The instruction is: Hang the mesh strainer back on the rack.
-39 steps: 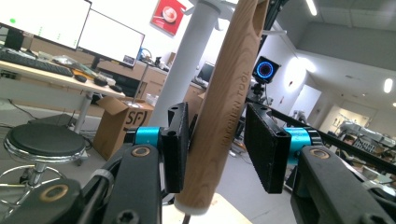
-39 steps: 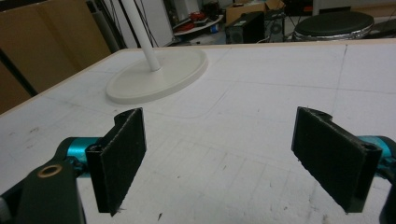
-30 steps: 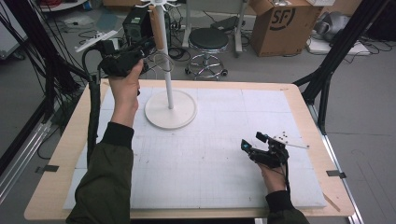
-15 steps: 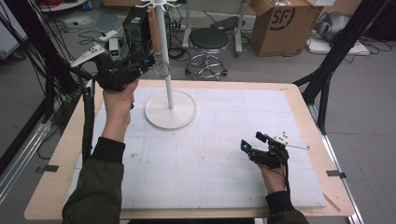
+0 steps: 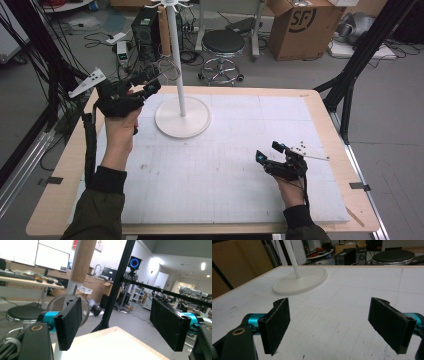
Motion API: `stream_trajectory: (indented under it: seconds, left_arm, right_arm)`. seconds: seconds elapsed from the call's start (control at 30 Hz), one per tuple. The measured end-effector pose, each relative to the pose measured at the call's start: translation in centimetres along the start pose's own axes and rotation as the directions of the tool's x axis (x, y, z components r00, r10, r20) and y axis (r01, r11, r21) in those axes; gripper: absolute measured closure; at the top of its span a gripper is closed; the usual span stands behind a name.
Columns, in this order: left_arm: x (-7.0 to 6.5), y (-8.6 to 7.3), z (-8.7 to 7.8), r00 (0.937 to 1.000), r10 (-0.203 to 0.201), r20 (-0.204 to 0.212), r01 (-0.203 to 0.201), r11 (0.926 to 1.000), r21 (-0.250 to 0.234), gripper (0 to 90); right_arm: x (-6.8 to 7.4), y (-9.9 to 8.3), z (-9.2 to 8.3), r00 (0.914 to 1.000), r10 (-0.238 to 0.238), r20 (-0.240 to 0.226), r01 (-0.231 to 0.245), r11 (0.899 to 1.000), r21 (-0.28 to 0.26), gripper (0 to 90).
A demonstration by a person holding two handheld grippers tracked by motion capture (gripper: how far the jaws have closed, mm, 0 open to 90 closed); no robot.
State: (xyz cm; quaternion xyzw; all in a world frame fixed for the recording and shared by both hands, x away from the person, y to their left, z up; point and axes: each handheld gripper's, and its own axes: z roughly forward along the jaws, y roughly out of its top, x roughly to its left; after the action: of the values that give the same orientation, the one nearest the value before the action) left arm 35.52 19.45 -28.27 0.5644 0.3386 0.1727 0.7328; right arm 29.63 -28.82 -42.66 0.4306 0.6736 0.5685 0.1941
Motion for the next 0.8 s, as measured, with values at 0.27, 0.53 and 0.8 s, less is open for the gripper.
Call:
stream_trajectory:
  seconds: [0.27, 0.53, 0.8]
  left_arm:
    - [0.6, -2.3, -1.3, 0.9995, -0.013, -0.030, 0.014, 0.9988, 0.048, 22.5]
    - [0.8, -4.1, -2.0, 0.9991, -0.022, -0.036, 0.024, 0.9981, 0.057, 22.5]
    - [0.4, -6.0, -2.5, 0.9987, -0.026, -0.043, 0.030, 0.9965, 0.078, 22.3]
  right_arm:
    - [0.2, 0.0, 0.3, 0.9999, -0.013, 0.001, 0.013, 1.000, 0.003, 16.9]
    - [0.4, 0.0, 0.3, 0.9999, -0.017, 0.002, 0.017, 1.000, 0.013, 16.9]
    - [0.5, 0.0, 0.2, 0.9997, -0.023, 0.005, 0.023, 1.000, 0.010, 16.9]
